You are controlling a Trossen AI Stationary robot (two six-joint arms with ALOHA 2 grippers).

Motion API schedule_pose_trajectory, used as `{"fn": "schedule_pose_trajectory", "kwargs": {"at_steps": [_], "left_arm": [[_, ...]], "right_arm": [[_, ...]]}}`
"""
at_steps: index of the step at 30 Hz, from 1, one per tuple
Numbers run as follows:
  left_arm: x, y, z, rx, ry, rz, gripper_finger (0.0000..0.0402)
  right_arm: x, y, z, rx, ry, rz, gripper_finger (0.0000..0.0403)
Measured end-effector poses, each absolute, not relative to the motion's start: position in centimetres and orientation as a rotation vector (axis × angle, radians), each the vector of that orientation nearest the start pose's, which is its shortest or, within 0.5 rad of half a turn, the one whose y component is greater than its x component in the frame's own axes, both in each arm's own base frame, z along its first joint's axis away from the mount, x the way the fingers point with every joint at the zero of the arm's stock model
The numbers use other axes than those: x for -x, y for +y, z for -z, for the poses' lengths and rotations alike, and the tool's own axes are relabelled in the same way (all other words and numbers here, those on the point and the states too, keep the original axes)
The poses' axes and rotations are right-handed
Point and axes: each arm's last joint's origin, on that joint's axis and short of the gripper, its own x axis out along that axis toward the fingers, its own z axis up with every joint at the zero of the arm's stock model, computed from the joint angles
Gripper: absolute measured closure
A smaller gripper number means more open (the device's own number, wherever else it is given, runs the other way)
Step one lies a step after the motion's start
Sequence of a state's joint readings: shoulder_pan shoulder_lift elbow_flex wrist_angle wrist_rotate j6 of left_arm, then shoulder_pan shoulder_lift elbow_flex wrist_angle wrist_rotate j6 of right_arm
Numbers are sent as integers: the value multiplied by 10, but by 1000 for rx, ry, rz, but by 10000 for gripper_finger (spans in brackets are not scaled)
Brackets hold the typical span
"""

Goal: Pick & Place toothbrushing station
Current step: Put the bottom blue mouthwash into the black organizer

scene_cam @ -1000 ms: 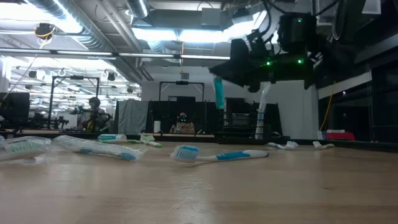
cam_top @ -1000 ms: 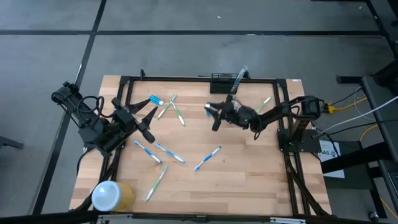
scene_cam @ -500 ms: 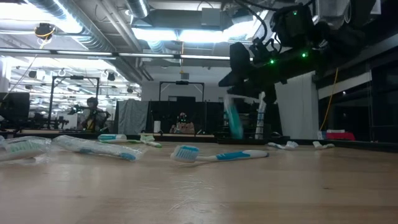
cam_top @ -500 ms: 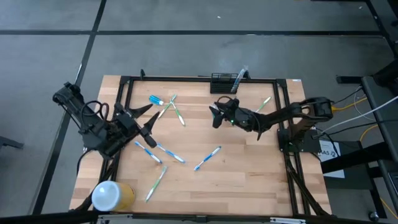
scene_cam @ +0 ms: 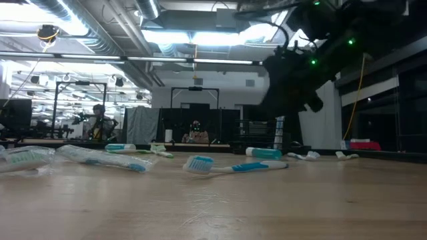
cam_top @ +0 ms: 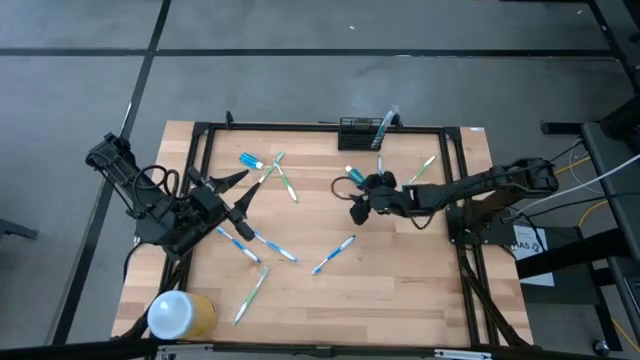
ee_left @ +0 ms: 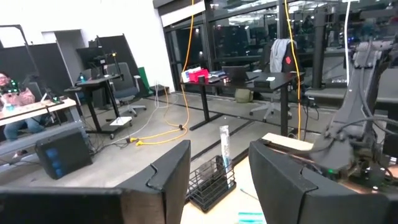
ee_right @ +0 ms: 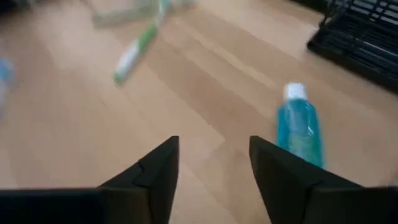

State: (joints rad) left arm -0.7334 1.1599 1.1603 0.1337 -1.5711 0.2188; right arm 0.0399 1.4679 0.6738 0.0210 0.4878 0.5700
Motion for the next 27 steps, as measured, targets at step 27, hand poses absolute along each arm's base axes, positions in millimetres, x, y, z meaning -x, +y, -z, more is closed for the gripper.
{"fn": "schedule_pose_trajectory", "kwargs": {"at_steps": [27], "left_arm": [[-188, -132, -416, -67, 30, -831, 242]], "right_arm": [[-366, -127, -172, -400, 1216, 546, 280]]}}
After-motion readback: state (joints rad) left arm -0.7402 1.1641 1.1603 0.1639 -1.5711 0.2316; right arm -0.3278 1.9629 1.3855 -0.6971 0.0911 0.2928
